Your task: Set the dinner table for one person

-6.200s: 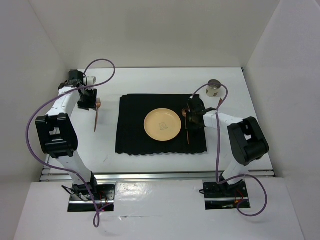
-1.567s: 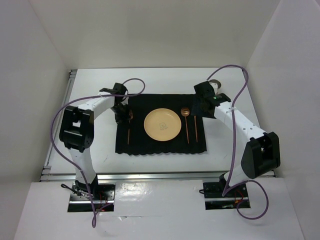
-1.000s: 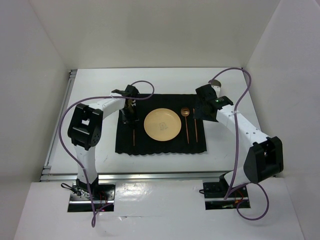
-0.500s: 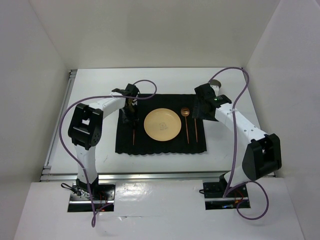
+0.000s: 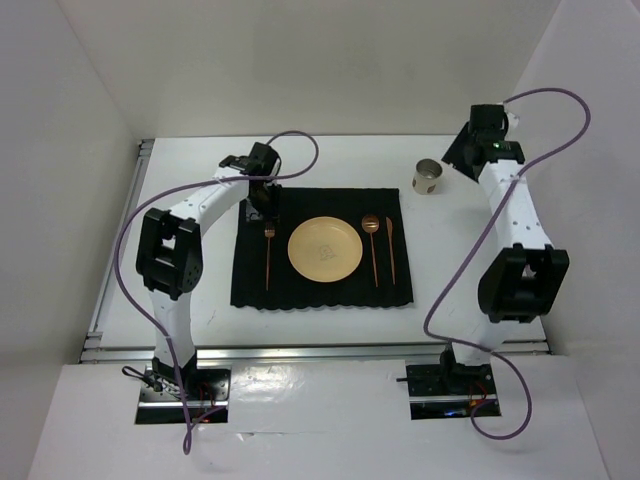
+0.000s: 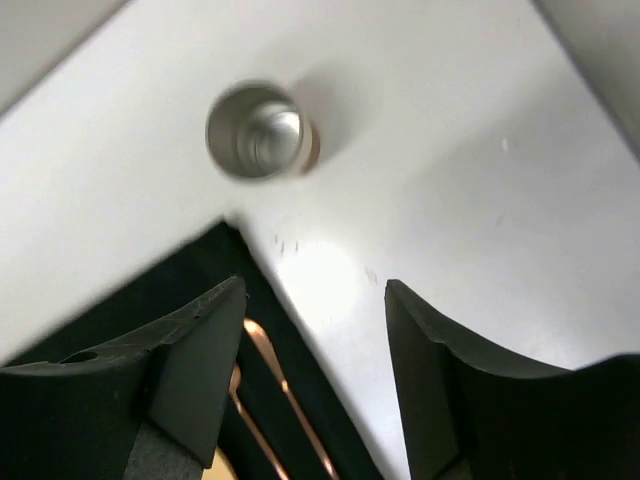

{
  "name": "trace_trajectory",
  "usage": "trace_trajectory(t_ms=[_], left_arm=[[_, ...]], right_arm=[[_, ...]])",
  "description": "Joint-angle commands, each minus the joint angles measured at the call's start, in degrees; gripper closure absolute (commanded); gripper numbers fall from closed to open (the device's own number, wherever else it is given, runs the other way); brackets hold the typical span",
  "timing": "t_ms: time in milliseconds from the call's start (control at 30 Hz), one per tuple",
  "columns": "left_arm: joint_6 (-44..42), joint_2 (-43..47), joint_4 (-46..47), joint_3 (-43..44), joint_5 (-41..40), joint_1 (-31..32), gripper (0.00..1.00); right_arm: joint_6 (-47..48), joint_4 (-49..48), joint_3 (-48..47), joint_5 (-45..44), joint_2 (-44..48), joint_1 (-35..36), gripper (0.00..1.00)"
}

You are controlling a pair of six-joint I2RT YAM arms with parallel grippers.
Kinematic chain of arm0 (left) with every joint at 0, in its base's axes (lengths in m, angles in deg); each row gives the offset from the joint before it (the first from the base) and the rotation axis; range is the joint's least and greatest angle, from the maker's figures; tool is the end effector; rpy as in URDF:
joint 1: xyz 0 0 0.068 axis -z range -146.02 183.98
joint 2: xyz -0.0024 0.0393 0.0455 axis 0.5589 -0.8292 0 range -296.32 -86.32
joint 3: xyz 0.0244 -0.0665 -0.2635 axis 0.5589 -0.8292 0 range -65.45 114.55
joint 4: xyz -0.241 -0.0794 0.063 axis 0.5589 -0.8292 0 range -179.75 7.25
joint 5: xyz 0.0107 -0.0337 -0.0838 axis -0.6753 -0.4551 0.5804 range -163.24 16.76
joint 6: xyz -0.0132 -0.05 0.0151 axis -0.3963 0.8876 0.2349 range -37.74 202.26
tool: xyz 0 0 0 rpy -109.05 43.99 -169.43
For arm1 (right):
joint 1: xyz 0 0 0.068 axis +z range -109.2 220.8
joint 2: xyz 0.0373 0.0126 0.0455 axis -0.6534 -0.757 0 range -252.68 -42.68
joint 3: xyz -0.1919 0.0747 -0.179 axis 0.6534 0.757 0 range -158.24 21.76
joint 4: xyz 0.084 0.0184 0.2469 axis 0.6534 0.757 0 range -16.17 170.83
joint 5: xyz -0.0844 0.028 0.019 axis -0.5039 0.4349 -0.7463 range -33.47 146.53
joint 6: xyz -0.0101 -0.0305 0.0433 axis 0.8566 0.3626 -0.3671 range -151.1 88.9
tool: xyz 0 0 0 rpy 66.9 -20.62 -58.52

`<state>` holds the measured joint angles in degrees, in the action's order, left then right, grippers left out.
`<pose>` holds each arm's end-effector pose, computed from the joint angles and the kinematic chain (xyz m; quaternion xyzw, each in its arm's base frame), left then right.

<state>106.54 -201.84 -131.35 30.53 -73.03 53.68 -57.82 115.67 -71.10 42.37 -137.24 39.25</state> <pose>0.4006 -0.1435 0.2247 -0.0388 0.9811 -0.0726 0.1752 0.3659 -0.0187 0.3547 0.2698 0.8724 -0.0252 0.4067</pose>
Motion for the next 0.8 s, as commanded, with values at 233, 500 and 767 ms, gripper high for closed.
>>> trace_trajectory(t_ms=[233,500,767], left_arm=[[-7.7,5.0,-1.0,2.1,-5.9,-1.7,0.52],[-8.5,7.6,1.0,-0.7,-6.7,-4.7,0.52],[-8.5,7.6,1.0,-1.2,-5.7,-5.7,0.52]], right_arm=[[2.4,-2.6,-26.1,-0.3,-26.6,-3.7,0.39],[4.2,-3.1,-29.0,-0.3,-33.6,-3.7,0.44],[4.8,-5.3,-23.7,1.6,-35.5,-3.7,0.6]])
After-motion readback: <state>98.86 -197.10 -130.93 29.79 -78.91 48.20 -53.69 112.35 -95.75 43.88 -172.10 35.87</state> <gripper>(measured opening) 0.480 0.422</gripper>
